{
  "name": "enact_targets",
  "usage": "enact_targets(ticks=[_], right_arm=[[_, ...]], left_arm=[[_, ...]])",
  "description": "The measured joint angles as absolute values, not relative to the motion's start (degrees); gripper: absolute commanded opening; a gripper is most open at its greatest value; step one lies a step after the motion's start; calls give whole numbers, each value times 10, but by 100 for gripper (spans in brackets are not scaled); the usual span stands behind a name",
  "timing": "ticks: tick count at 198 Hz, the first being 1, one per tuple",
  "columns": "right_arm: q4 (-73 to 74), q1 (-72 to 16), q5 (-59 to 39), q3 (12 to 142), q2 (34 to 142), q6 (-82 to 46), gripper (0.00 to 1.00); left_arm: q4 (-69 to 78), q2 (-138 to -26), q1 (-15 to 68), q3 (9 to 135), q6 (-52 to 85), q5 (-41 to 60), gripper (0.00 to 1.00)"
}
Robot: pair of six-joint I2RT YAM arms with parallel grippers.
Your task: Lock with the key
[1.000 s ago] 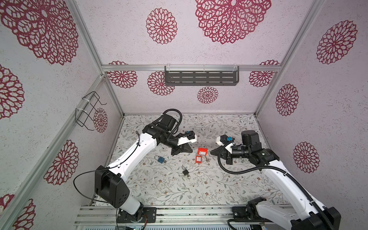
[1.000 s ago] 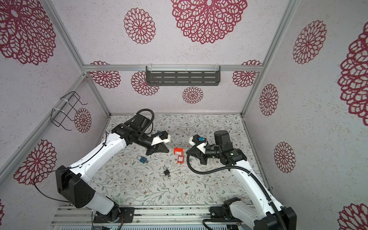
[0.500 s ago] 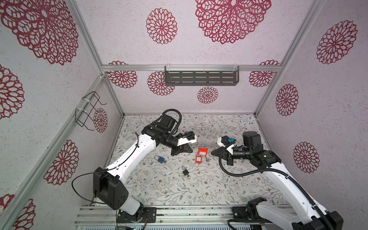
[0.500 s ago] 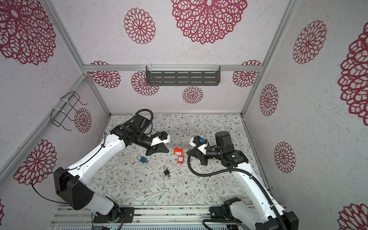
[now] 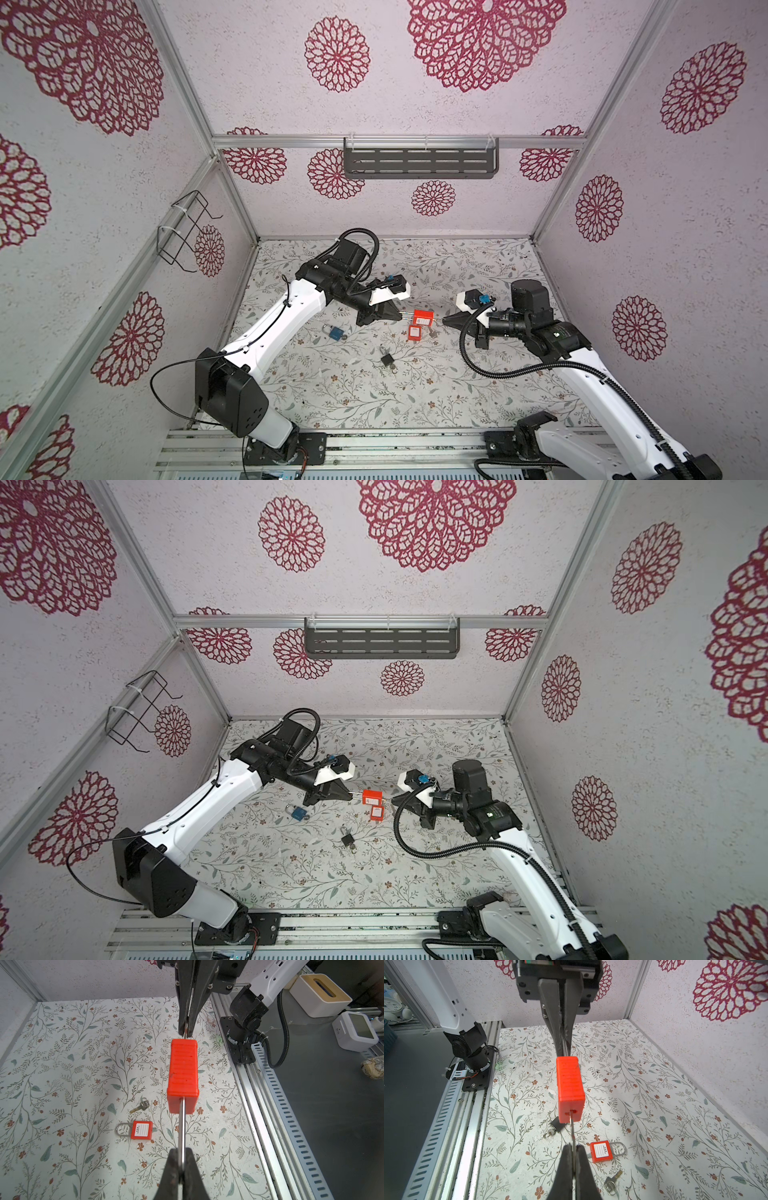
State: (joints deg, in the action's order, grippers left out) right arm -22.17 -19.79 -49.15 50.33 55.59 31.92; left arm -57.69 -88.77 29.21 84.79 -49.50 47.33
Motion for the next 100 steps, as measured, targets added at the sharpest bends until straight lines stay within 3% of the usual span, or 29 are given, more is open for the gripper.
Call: enact_targets(ticks=[72,100], right_arm=[[-233,-198,-497,505,588,319,0],[-248,-178,-455,504,582,320,0]], left_arm=[[-555,-877,292,819,-497,444,0],[-572,-866,268,819,-498,431,0]])
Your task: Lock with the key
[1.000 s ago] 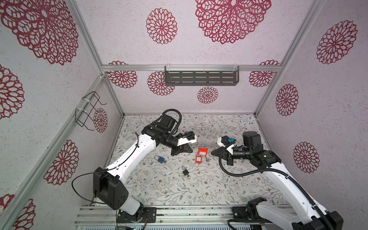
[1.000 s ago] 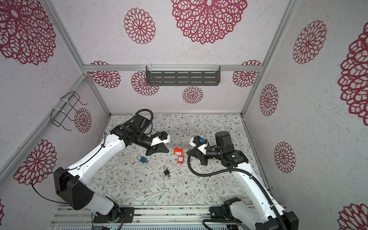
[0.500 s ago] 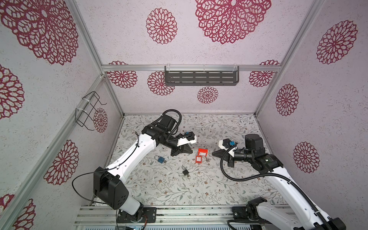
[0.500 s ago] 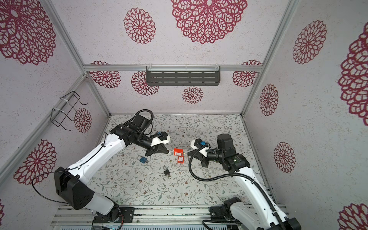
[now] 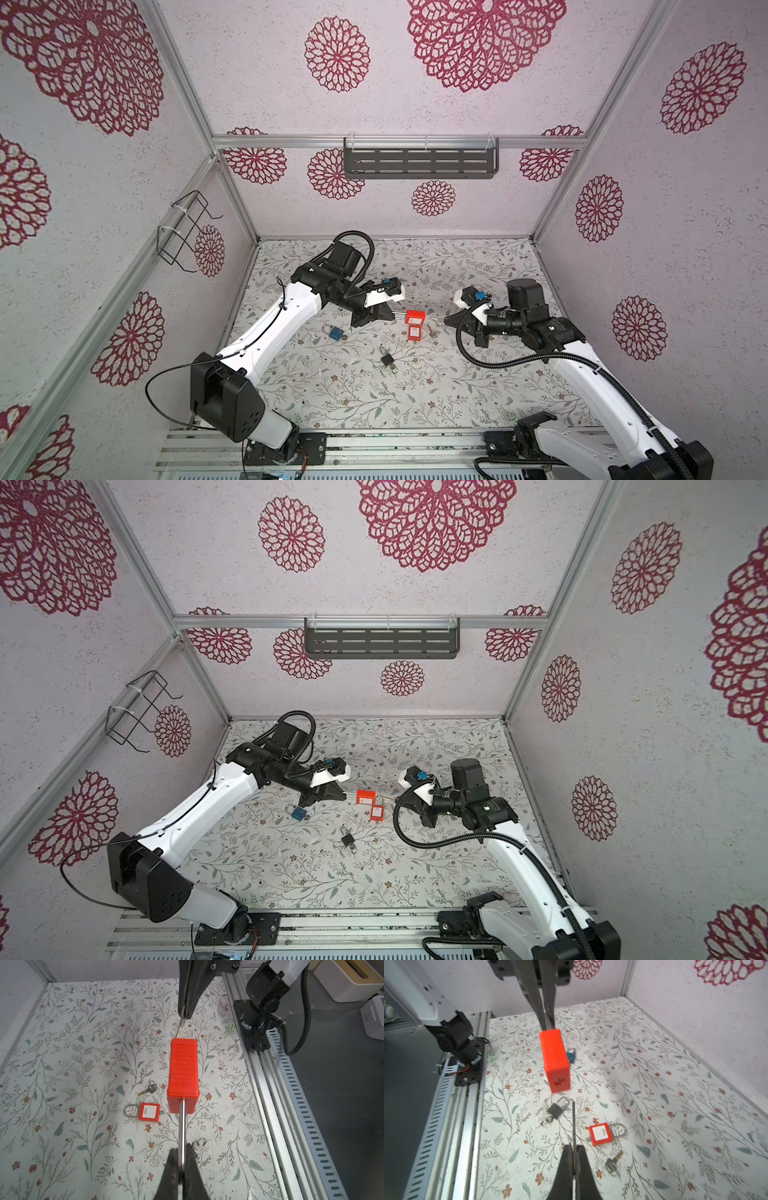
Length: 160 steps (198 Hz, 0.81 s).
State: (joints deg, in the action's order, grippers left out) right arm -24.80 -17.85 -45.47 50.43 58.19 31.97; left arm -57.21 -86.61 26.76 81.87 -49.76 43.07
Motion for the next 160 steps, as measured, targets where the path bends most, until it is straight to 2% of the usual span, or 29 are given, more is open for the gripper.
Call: enact_targets(ticks=[75,116,160], right_arm=[[-220,-173,-396,466,552,283,0],[-135,-174,-351,384,508,141,0],[-57,-199,-238,338,459,-18,0]], left_arm=[[-595,-864,252,819,-511,425,0],[-625,-903,249,842,-540,413,0],[-669,-980,231,907,-585,397,0]])
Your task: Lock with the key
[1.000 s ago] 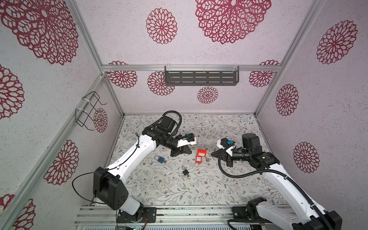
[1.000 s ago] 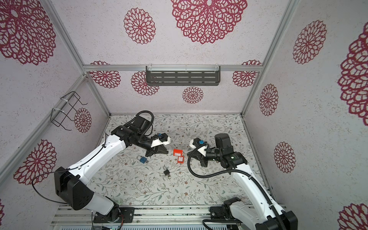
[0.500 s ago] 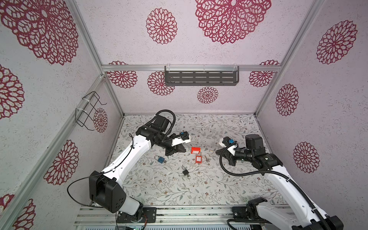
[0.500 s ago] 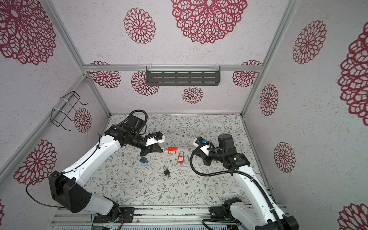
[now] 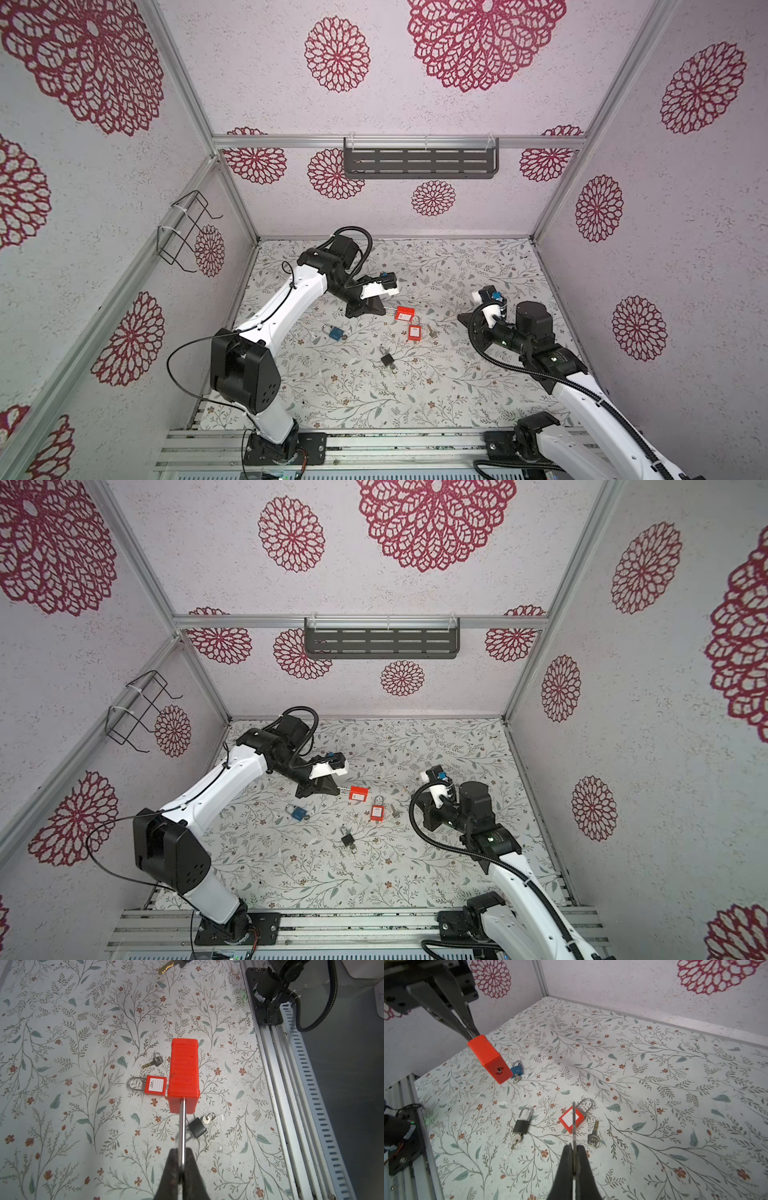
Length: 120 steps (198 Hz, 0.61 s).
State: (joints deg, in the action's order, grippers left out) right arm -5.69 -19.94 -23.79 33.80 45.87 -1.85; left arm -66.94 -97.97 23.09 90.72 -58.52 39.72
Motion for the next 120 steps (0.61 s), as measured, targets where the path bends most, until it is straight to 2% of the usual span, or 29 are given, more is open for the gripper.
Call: enact_targets(ticks=[59,120], right_arm=[[6,-269,-111,277,423,-118,0],[10,-293,-92,265,423,-134,0]], left_arm=[[-711,-1038,223,931,-626,347,0],[-730,-1065,223,928,-630,257,0]])
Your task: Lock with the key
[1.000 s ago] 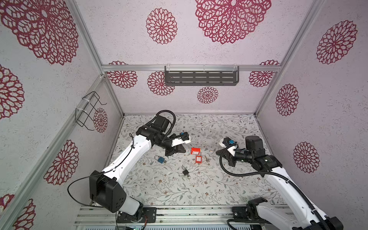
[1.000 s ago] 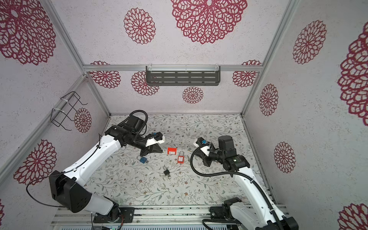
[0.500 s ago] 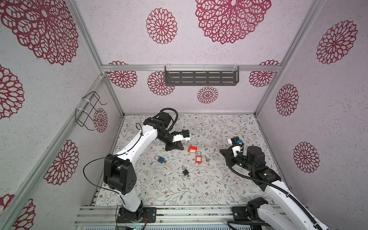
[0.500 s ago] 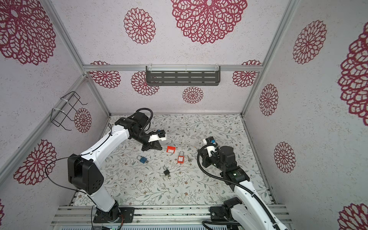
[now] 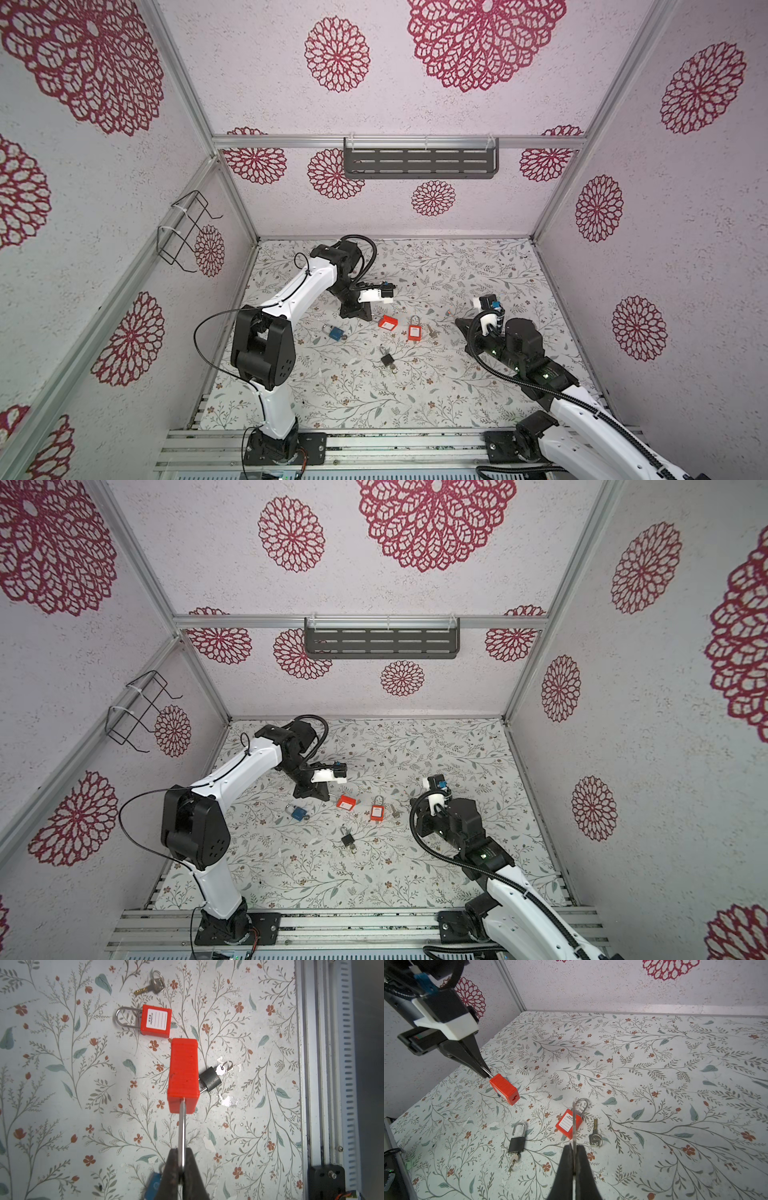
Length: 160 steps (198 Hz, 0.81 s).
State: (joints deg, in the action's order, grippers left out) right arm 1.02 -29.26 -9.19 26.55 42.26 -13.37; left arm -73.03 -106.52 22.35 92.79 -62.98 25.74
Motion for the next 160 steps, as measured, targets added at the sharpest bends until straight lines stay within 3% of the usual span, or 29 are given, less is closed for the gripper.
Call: enact_targets(ticks=[160], right_arm=[[54,-305,-123,241,512,-167,0]], left_arm=[[-751,-1191,223,911,-661,220,0]])
